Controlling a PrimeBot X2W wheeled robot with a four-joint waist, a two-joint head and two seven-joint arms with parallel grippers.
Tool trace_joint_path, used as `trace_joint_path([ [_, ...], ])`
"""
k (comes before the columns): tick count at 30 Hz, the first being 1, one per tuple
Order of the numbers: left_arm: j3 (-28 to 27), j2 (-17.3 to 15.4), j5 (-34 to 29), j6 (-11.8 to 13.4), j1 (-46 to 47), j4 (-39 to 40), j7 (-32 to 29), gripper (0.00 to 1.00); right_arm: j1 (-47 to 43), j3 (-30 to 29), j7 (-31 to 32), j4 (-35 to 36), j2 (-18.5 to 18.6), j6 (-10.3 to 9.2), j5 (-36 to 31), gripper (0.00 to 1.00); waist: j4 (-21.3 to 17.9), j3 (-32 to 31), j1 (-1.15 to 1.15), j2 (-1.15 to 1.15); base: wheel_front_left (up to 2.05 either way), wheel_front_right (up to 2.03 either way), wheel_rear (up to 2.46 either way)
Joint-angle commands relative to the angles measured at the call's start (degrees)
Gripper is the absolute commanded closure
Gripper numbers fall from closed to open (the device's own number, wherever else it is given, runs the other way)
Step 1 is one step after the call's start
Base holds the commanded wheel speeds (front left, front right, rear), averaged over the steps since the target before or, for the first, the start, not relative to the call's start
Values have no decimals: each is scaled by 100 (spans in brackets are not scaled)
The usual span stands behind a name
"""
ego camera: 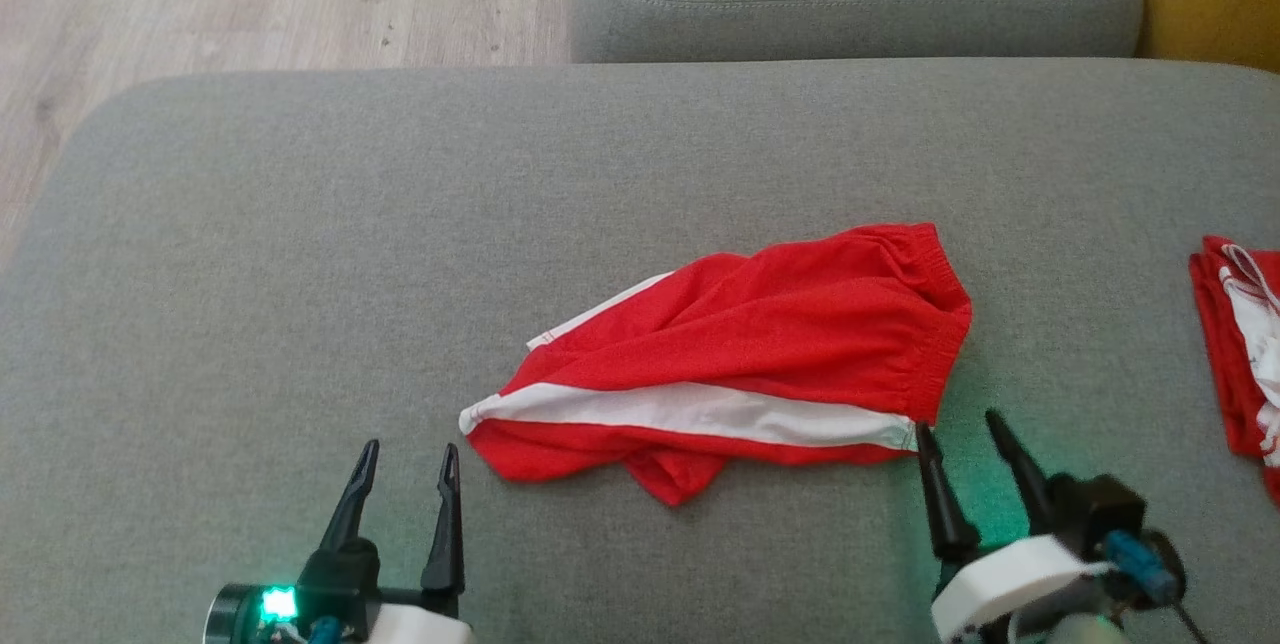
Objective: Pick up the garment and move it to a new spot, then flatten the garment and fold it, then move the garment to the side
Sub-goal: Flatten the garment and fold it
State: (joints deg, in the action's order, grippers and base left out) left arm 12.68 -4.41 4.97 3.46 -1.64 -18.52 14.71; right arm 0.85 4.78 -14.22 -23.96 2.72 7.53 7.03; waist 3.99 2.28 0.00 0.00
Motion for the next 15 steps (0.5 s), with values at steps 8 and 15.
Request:
trace_joint_path([
  [8,-207,112,-40,-118,207,124,29,0,545,263,-78,-734,16,-4,-74,0,124,187,0,0,0,0,0],
  [15,-196,141,4,-153,243,91,29,0,755,534,-78,-1032,45,-4,-5,0,223,271,0,0,0,0,0],
])
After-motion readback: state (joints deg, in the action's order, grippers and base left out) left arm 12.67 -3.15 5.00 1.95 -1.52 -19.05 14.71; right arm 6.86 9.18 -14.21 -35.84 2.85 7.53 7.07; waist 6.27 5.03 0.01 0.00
